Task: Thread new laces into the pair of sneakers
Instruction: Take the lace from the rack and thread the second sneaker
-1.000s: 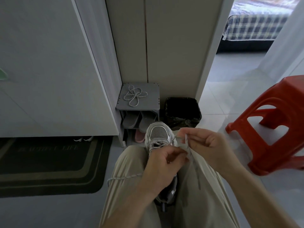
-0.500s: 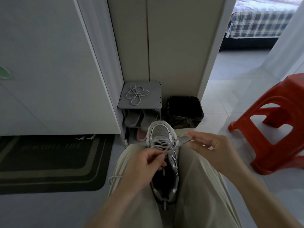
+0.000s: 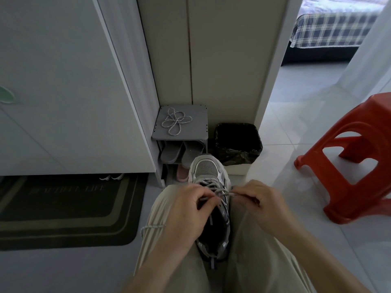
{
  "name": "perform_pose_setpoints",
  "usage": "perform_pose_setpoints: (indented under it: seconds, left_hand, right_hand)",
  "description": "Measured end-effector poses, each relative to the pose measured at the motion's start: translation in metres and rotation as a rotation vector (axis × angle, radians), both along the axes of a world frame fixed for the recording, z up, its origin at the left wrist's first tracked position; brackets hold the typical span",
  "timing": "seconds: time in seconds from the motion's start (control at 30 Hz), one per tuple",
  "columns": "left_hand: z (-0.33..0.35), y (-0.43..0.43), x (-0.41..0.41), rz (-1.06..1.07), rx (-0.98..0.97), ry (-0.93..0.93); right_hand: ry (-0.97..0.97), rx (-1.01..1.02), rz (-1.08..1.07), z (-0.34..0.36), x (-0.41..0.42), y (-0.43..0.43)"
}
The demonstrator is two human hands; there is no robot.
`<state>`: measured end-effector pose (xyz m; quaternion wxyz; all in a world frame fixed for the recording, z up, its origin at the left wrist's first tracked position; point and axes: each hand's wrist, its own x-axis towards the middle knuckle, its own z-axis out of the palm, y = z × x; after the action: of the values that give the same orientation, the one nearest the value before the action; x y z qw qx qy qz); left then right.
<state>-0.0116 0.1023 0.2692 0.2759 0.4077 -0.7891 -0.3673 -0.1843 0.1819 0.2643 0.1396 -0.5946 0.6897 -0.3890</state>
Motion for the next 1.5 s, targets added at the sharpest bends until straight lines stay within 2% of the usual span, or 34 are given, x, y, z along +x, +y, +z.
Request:
perform_pose_setpoints:
  seconds: [0.07,0.17,0.23,0.37,0.5,0.6,0.7,0.83,0.97,1.07,1.2,1.27,1.43,1.5]
  left_hand:
    - [-0.01,0.002,0.006,0.031,-0.162,-0.14]
    - [-0.022,0.009,0.011,-0.006,-0.257,-0.294]
    - [-0.028,0.011,0.013,-0.004,-0.312,-0.328]
    - [-0.034,0.008,0.019,0.025,-0.309,-0.29]
    - [-0.028,0.007,0.027,0.027,-0.152,-0.257]
    - [-0.023,0.005,0.031,0.08,-0.085,-0.136]
    - [-0.02,-0.003,0.036,0.145,-0.12,-0.042]
    - [-0.021,-0.01,0.034,0.207,-0.347,-0.121]
    - [-0.023,0.001,0.02,0.014,-0.428,-0.244]
    - [-0.03,0.007,0.009,-0.045,-0.37,-0.301]
    - [-0.032,0.009,-0.001,-0.019,-0.198,-0.232]
    - [-0.033,0.008,-0.002,-0.007,-0.174,-0.224]
    - [-0.039,0.004,-0.001,0.018,-0.174,-0.188]
    - [-0.039,0.004,-0.001,0.04,-0.194,-0.191]
  right_hand:
    - [0.015,0.034,-0.01,-0.004,-0.003,0.002]
    - [0.009,0.095,-0.032,-0.007,-0.003,0.002]
    - [0.032,0.116,-0.03,-0.008,0.0,0.0]
    - [0.031,0.093,-0.013,-0.005,0.007,-0.003]
    - [0.057,0.137,-0.014,-0.004,0.01,-0.005]
    - [0.087,0.145,0.017,-0.002,0.012,-0.007]
    - [0.075,0.151,0.018,-0.005,0.016,-0.01]
    - [0.082,0.216,0.004,-0.01,0.02,-0.01]
    - [0.049,0.203,-0.017,-0.008,0.018,-0.007]
    - [0.081,0.181,-0.024,-0.007,0.02,-0.008]
    - [0.041,0.188,-0.06,-0.002,0.027,-0.009]
    - [0.03,0.22,-0.054,0.001,0.026,-0.009]
    - [0.365,0.321,-0.045,-0.01,0.03,-0.009]
    - [0.401,0.307,-0.105,-0.014,0.034,-0.009]
